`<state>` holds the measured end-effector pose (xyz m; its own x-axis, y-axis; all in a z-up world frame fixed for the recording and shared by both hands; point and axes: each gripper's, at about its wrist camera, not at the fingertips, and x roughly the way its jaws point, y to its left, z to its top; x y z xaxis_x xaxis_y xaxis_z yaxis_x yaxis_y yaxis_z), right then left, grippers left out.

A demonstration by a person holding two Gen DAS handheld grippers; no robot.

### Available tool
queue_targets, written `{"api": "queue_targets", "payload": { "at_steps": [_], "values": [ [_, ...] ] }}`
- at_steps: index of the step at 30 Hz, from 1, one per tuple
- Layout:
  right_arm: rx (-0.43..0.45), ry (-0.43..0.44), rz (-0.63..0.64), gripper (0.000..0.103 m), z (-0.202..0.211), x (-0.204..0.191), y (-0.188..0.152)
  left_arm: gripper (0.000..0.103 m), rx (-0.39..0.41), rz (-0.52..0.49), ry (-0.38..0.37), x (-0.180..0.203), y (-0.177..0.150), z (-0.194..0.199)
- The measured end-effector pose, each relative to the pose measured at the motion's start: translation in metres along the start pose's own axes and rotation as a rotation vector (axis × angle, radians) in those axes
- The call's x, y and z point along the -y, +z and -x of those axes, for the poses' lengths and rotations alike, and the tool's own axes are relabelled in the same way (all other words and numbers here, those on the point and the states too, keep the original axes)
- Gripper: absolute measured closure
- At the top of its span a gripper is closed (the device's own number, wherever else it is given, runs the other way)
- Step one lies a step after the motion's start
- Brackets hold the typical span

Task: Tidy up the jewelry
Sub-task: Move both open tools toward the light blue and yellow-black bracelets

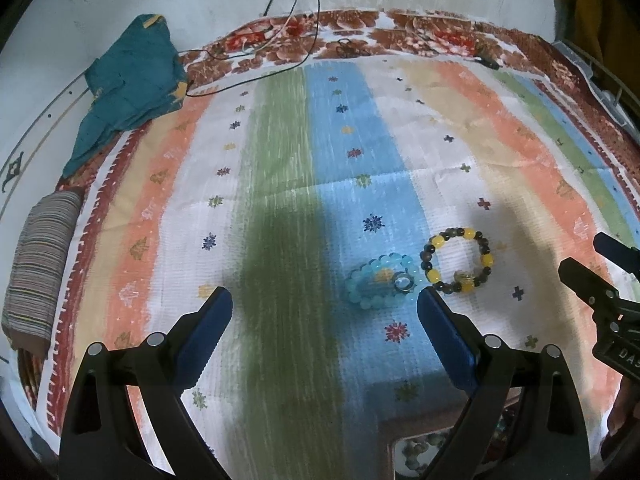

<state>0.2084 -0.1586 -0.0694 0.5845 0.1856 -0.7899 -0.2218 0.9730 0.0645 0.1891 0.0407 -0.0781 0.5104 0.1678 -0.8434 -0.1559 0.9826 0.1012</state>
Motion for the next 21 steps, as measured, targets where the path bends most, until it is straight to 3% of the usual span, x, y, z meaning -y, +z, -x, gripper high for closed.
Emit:
{"api": "queue_targets", "payload": {
  "at_steps": [21],
  "values": [
    [-0.090, -0.014, 0.015, 0.025, -0.056, -0.002, 0.008, 0.011, -0.095, -0.032, 0.016, 0.003, 0.008, -0.060]
  ]
}}
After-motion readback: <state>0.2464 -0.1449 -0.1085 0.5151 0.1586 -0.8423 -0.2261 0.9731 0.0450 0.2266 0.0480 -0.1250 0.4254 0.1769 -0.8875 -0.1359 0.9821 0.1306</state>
